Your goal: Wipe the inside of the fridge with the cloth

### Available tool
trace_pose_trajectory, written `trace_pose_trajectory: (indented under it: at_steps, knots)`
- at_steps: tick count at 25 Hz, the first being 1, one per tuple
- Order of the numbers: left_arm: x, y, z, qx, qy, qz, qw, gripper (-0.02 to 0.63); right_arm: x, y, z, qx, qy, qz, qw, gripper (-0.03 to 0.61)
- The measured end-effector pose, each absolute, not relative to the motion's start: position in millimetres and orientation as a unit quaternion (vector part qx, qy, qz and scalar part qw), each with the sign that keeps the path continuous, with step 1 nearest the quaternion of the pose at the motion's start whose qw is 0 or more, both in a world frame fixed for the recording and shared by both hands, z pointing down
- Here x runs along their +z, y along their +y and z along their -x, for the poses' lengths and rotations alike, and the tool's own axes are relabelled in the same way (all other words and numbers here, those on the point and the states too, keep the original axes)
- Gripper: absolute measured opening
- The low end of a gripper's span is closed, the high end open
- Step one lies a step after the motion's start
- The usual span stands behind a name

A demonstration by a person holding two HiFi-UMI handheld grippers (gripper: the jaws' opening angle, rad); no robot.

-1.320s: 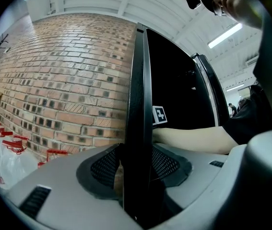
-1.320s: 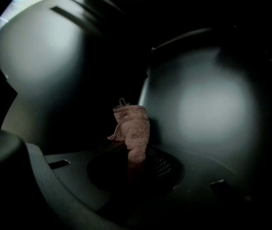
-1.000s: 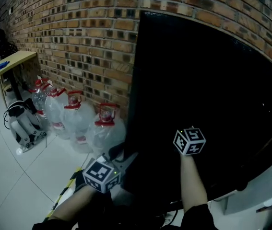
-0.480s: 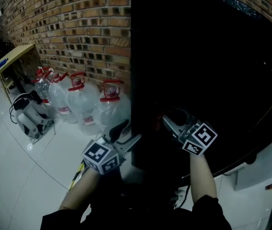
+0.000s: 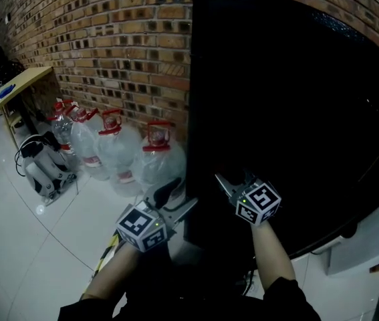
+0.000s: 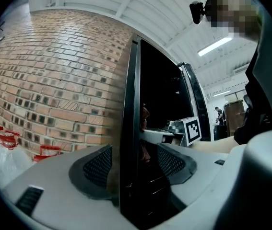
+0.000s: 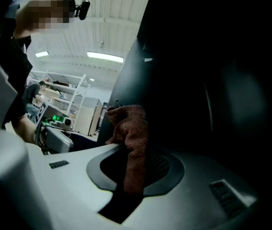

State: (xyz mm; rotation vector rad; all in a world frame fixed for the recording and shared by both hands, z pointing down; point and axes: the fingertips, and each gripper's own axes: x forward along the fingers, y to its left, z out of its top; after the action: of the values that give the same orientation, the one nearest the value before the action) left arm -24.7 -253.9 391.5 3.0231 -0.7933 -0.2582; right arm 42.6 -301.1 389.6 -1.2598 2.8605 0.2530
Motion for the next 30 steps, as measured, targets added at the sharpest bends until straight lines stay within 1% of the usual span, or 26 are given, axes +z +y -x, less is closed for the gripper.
trace_pose_trajectory:
  at_steps: [4,8,11,18,24,26,30]
  knots:
    - [390.4,-261.2,21.4,-0.085,-0.254,-0.964,0.000,0.298,390.8,-310.3,-45.3,0.082,0.907,0.413,-0.028,0.077]
    - [390.9,-264.4,17.0,-0.088,-0.252,-0.964,0.001,0.298,394.7,-319.8,-51.6,0.100,0.896,0.424,-0.084,0.078]
    - [388.5,-265.4,16.3,-0.091,-0.249,-0.964,0.005,0.298,399.8,-340.7,-67.5,0.103,0.873,0.461,-0.118,0.078]
    - [384.9,-269.0,19.0,-0.094,-0.247,-0.964,-0.002,0.298,407.1,-402.2,-111.0,0.041,0.833,0.541,-0.107,0.077]
    - [388.4,-270.7,20.7,-0.085,-0.237,-0.968,0.001,0.297,417.2,-432.6,-133.6,0.023,0.805,0.577,-0.135,0.077]
    - [389.1,-272.1,15.7,-0.080,-0.230,-0.970,-0.002,0.273,413.6,-443.1,-140.8,0.028,0.793,0.591,-0.141,0.077]
    - [388.1,-275.3,9.2,-0.083,-0.233,-0.969,-0.012,0.273,418.8,-459.1,-151.2,0.017,0.783,0.606,-0.140,0.077]
